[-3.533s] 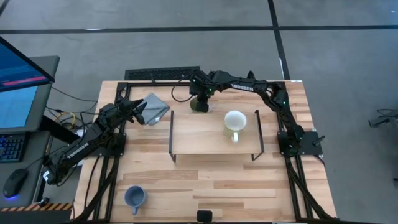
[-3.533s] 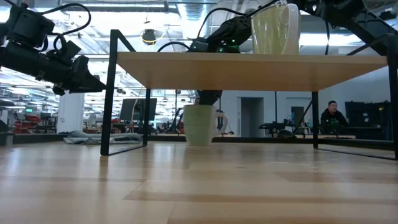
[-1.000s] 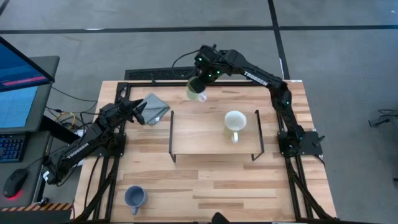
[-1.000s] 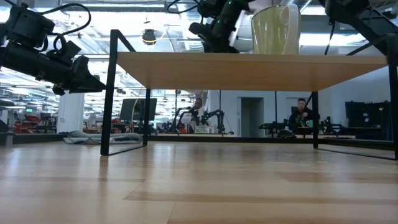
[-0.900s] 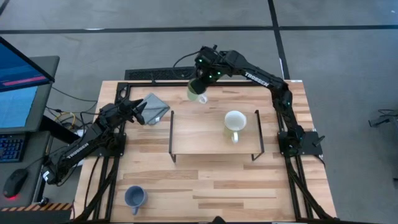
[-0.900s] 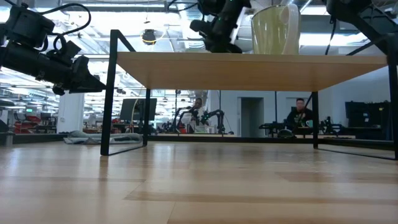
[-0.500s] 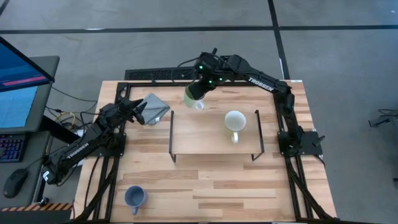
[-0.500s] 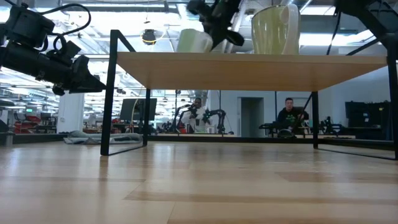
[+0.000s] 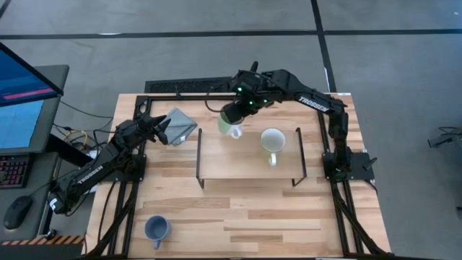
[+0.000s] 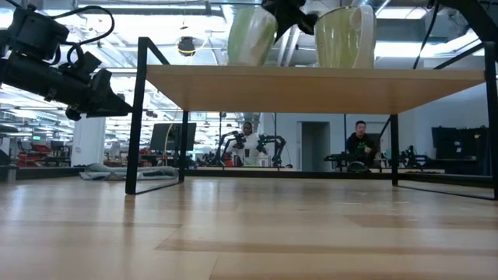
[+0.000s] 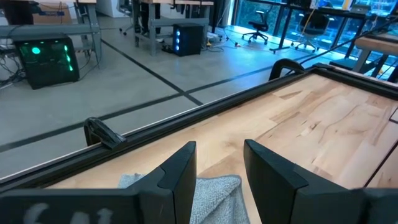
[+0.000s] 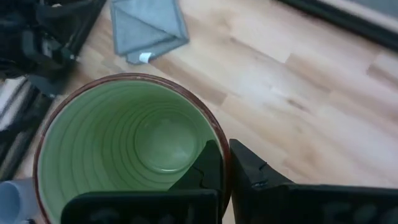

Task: Stack small to large cups/mugs on shelf
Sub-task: Put the green mug on the shelf

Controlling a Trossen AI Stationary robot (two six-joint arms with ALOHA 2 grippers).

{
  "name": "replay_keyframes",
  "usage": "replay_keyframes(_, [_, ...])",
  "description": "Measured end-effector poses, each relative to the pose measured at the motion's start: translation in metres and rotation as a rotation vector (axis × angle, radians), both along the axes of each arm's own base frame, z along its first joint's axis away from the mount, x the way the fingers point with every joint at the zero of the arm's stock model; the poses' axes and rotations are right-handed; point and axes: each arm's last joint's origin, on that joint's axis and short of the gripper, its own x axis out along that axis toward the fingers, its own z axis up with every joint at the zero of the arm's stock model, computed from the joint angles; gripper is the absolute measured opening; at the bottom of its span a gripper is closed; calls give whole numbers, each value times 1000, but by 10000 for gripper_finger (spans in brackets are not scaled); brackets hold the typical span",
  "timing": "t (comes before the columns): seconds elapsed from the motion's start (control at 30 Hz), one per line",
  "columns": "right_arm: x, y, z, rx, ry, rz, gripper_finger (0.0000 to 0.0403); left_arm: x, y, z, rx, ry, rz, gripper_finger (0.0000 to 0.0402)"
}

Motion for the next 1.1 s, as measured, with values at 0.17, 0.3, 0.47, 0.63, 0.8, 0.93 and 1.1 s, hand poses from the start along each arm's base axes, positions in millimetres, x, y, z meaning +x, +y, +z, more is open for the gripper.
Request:
replay_keyframes(0.17, [1,17,-2,33,30,-23,21,0,0,0,0,-1,0,125])
replay_keyframes(0.3, [-1,28,-4,27,70,-62,21,0,0,0,1,-3,0,125])
replay_keyframes(0.47, [-4,41,-6,43,120,-114,21,0,0,0,-8,-14,3,125])
replay_keyframes(0.63, [-3,53,-7,42,114,-142,21,0,0,0,-9,-15,2,125])
replay_keyframes(0.8, [-2,60,-7,29,108,-163,21,0,0,0,-8,-15,2,125])
replay_keyframes(0.93, [-2,61,-7,32,107,-166,21,0,0,0,-8,-16,2,125])
replay_keyframes(1.1, [-1,61,-13,32,131,-166,21,0,0,0,-8,-16,0,125])
